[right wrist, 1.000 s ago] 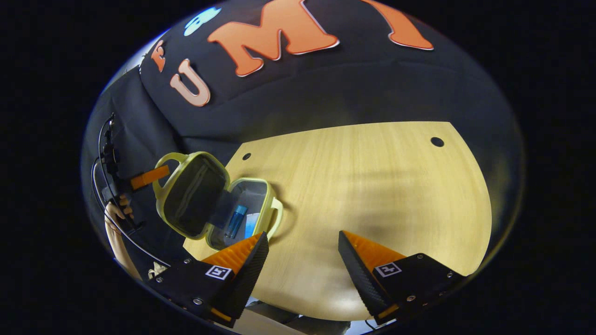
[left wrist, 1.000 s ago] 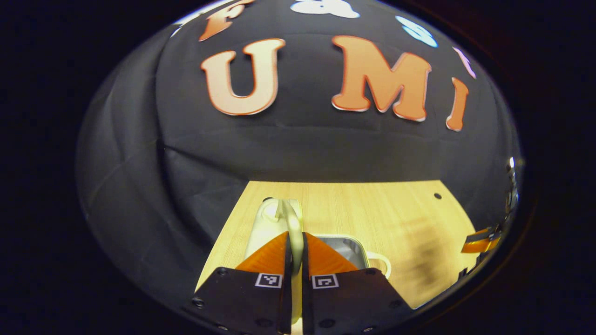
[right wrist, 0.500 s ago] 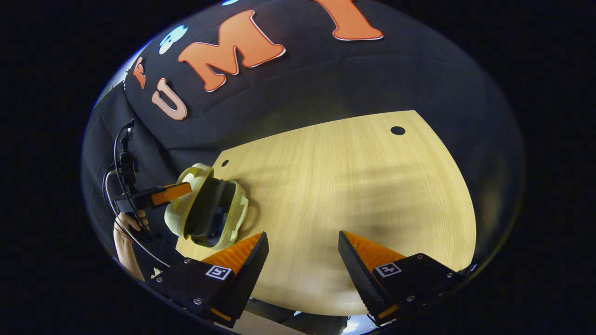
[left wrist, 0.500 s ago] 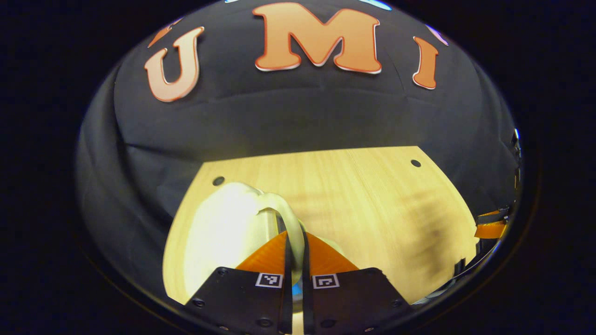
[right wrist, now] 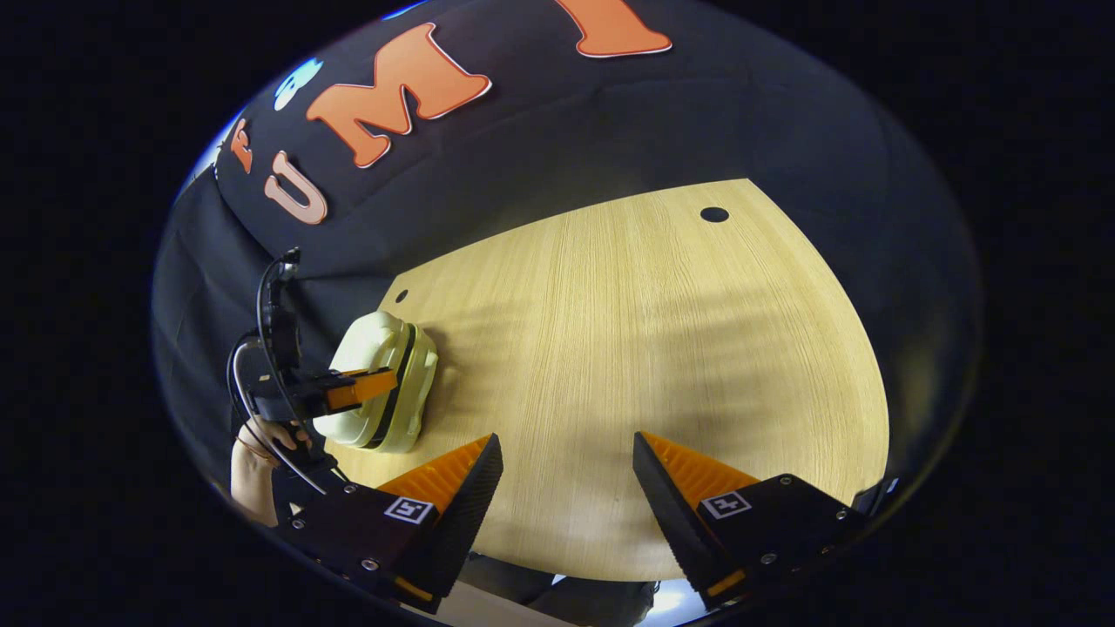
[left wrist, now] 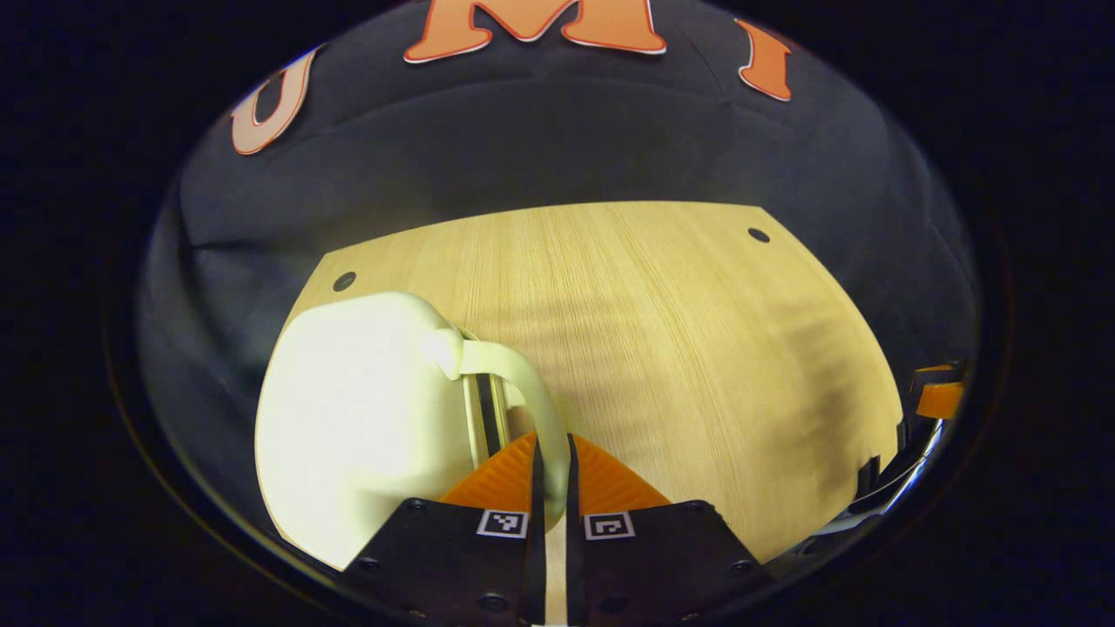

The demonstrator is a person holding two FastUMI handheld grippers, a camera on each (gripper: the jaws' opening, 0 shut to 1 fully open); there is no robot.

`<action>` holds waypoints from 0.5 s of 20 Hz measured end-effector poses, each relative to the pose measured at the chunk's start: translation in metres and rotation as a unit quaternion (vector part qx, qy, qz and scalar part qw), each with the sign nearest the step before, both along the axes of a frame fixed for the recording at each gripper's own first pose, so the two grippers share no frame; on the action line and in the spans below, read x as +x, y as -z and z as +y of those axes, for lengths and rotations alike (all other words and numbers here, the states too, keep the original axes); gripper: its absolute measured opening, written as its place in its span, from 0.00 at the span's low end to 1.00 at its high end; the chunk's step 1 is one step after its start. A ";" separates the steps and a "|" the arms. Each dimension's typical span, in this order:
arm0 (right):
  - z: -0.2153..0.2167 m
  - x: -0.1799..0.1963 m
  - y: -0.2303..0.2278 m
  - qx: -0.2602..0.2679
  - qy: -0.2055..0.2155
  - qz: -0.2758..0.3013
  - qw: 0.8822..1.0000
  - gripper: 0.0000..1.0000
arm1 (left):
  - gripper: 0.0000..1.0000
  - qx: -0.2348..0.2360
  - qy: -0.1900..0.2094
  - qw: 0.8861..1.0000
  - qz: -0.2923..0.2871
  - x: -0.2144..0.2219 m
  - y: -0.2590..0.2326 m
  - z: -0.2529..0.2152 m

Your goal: First open the suitcase, pack the skin care products into it, and then close the suitcase.

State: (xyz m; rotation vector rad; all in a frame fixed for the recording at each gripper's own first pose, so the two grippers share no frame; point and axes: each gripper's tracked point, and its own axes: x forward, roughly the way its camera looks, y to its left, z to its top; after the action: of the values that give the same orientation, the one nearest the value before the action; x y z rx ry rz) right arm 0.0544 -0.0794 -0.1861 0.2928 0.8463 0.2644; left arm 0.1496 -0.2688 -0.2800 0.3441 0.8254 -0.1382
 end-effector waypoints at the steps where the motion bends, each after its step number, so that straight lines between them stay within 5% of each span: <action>1: 0.000 0.000 0.002 -0.006 -0.003 0.001 1.000 0.96 | 0.09 0.010 0.000 1.000 0.006 -0.002 0.001 -0.002; 6: 0.006 0.006 -0.001 -0.014 -0.010 -0.005 1.000 0.96 | 0.17 0.012 -0.016 1.000 -0.002 -0.002 -0.003 -0.010; 10: 0.011 0.019 -0.018 -0.038 -0.022 -0.036 0.998 0.96 | 0.48 -0.056 -0.028 0.997 -0.049 -0.015 -0.050 -0.028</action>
State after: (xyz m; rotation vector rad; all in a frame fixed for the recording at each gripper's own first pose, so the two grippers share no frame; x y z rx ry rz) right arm 0.0731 -0.0685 -0.1683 0.1929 0.7915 0.2822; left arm 0.1345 -0.2969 -0.2300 0.2207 0.7269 -0.1147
